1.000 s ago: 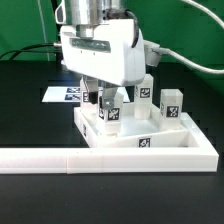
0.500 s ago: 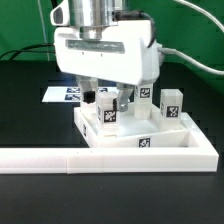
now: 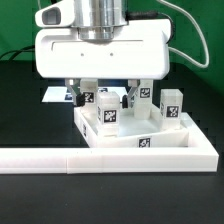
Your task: Assemble square table
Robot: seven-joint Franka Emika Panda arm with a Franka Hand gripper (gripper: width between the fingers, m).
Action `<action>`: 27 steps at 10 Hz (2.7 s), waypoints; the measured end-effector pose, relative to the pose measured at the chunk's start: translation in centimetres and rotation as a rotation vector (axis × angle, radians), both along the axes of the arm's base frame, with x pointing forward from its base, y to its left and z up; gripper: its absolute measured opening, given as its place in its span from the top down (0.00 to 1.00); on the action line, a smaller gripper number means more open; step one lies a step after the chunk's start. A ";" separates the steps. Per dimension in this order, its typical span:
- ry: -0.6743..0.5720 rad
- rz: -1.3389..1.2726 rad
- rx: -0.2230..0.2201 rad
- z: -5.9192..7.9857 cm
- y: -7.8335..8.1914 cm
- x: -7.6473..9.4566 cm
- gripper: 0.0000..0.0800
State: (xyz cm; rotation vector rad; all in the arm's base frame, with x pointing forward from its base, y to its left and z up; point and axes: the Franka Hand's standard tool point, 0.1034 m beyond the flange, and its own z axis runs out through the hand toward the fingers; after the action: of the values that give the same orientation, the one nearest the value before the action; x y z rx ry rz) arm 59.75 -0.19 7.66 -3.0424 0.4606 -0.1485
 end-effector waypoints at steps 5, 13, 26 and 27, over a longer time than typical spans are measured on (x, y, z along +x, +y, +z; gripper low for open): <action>-0.009 0.360 -0.055 -0.2 0.5 -0.1 0.19; -0.004 0.176 -0.033 -0.2 0.5 -0.1 0.64; 0.061 -1.000 0.109 -0.5 0.7 -0.1 0.64; 0.061 -0.997 0.109 -0.5 0.7 -0.1 0.64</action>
Offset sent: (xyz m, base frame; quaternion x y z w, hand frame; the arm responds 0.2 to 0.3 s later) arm 0.0050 0.0025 -0.0023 -0.0143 0.0022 -0.2080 0.9780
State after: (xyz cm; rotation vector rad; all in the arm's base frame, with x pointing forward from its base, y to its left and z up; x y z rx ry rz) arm 59.68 0.55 7.18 -2.4151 1.8449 -0.0615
